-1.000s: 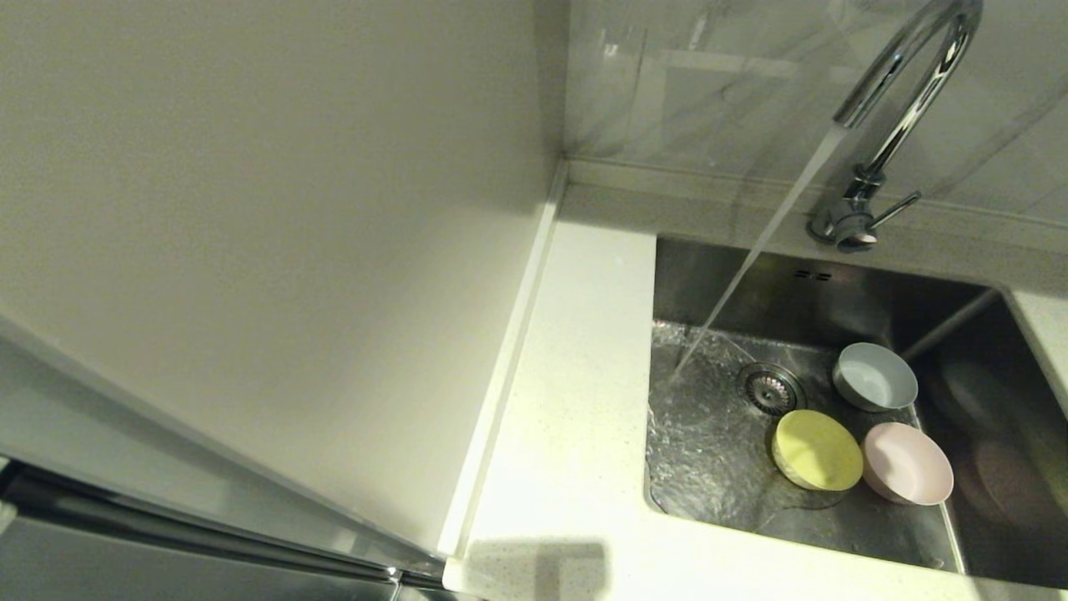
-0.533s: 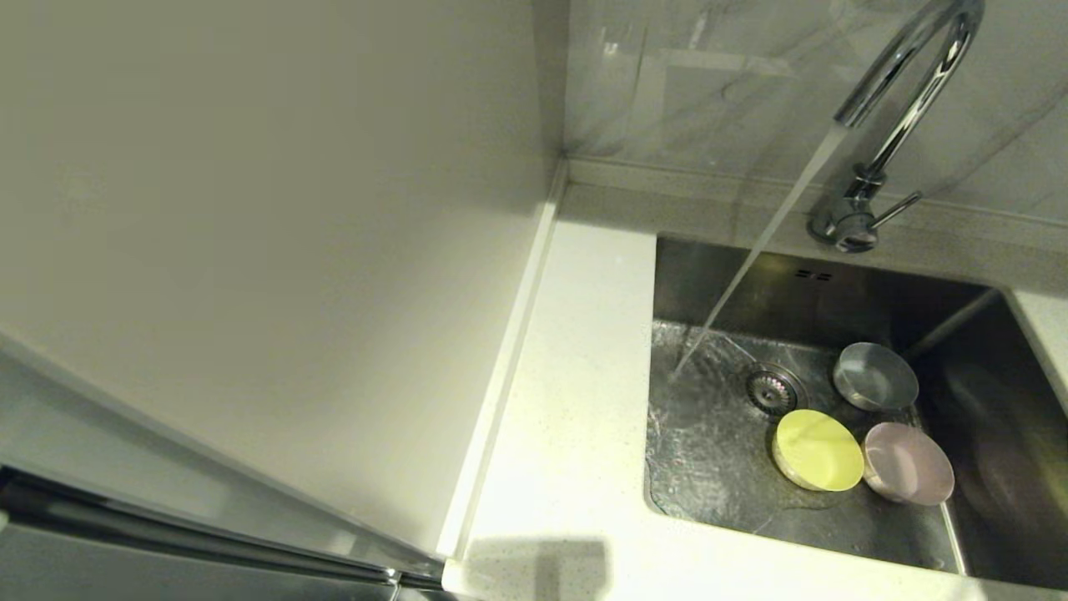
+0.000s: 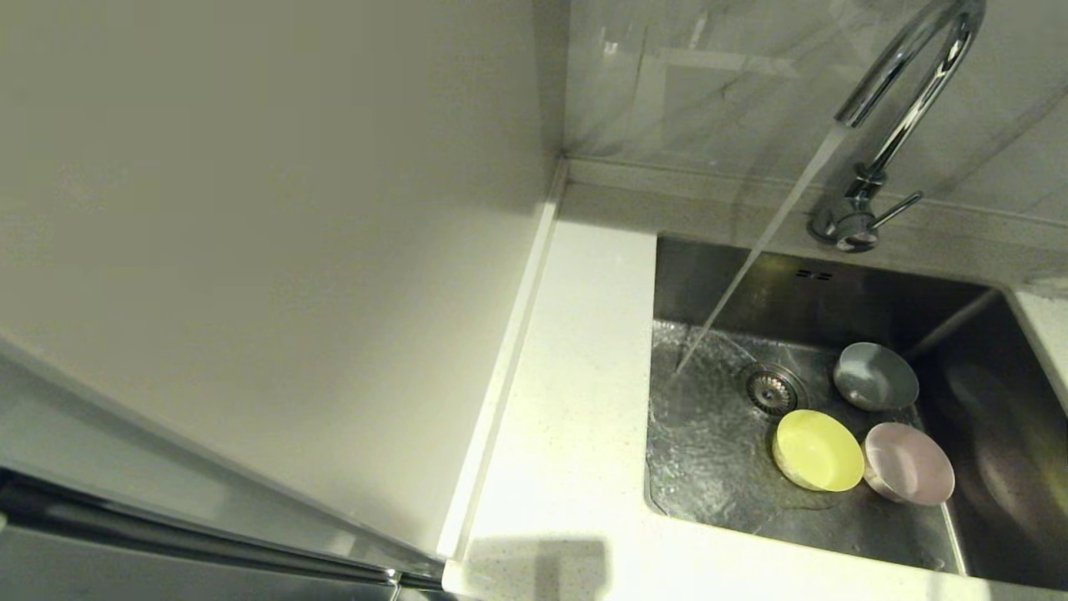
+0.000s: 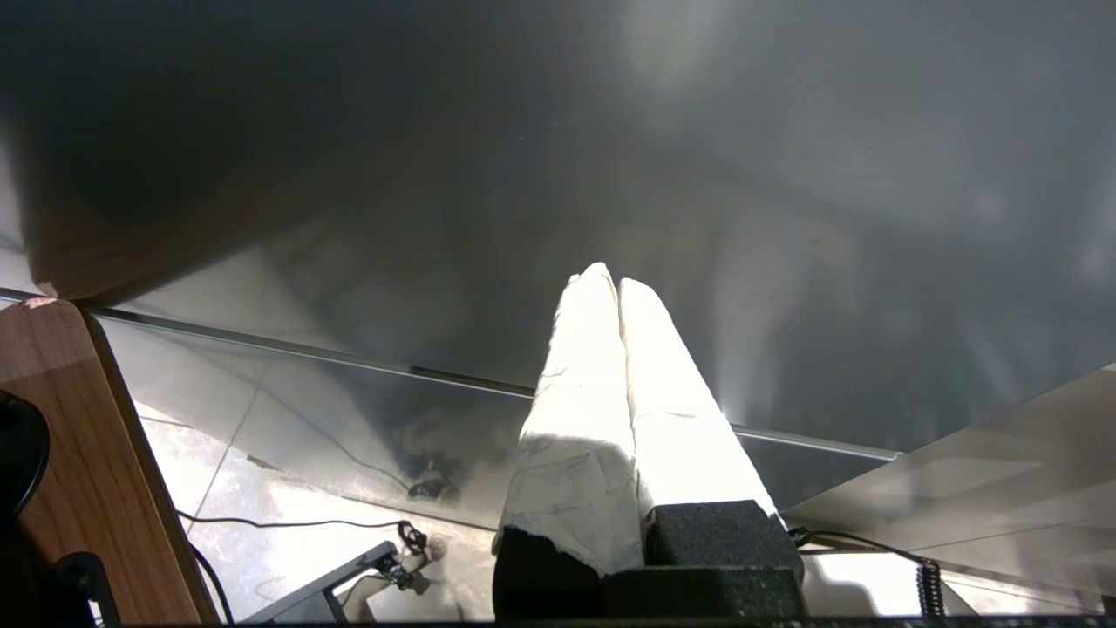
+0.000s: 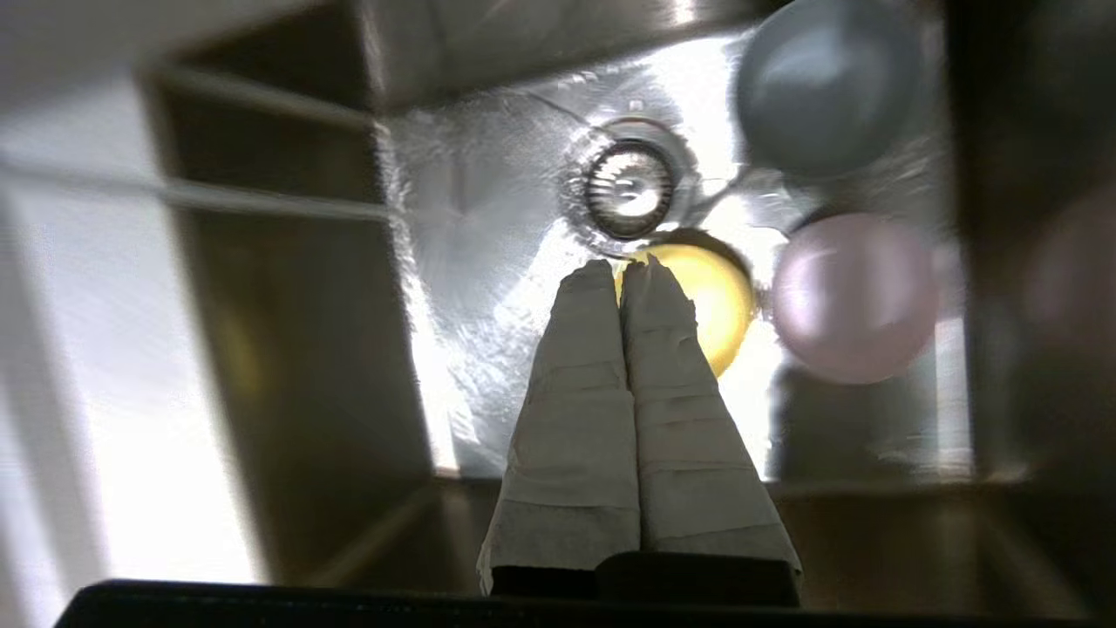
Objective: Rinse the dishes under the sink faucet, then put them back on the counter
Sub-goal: Turn off the faucet
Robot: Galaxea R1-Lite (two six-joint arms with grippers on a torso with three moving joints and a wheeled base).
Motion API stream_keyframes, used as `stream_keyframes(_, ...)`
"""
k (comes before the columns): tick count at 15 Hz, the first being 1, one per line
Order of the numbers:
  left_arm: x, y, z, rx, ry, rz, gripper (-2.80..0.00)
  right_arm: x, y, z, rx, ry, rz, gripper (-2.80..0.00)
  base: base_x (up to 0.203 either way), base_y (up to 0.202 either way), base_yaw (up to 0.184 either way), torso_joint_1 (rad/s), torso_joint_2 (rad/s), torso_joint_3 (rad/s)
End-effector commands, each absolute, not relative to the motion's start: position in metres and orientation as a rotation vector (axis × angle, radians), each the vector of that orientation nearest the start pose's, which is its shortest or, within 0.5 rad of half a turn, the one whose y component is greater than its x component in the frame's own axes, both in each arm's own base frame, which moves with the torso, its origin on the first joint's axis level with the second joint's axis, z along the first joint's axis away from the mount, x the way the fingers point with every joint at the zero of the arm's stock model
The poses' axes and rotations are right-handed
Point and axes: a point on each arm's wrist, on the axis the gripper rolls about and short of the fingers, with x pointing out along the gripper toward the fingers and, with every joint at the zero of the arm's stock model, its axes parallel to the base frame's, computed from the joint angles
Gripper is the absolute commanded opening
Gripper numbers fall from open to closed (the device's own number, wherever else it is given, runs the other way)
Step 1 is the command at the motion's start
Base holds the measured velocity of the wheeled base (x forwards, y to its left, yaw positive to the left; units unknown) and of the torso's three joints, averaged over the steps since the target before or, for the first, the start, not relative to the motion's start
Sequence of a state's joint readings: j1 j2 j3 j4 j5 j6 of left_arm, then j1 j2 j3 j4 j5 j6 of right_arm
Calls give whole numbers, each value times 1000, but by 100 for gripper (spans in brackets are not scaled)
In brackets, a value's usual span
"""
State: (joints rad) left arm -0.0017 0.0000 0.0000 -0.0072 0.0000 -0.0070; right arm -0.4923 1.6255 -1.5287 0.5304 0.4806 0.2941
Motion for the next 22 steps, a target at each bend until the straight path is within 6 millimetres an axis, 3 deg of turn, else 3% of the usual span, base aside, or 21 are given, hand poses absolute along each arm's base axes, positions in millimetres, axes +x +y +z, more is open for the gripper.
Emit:
stream_keyframes(1,-23,0,75,-8,-5,-2,-280,276,-142,286,682,585,-84,-280,0,0,0,0,0,0)
stream_keyframes(7,-23,0,75,-8,-5,-2,-280,324,-195,247,959,635,88,-280,0,0,0,0,0,0)
stream_keyframes(11,-23,0,75,-8,-5,-2,-280,338,-206,240,994,629,195,-280,0,0,0,0,0,0)
stream_keyframes(15,-23,0,75,-8,-5,-2,-280,345,-200,249,995,610,343,-280,0,0,0,0,0,0)
stream_keyframes(22,-23,0,75,-8,-5,-2,-280,353,-161,271,1021,642,485,-280,0,0,0,0,0,0)
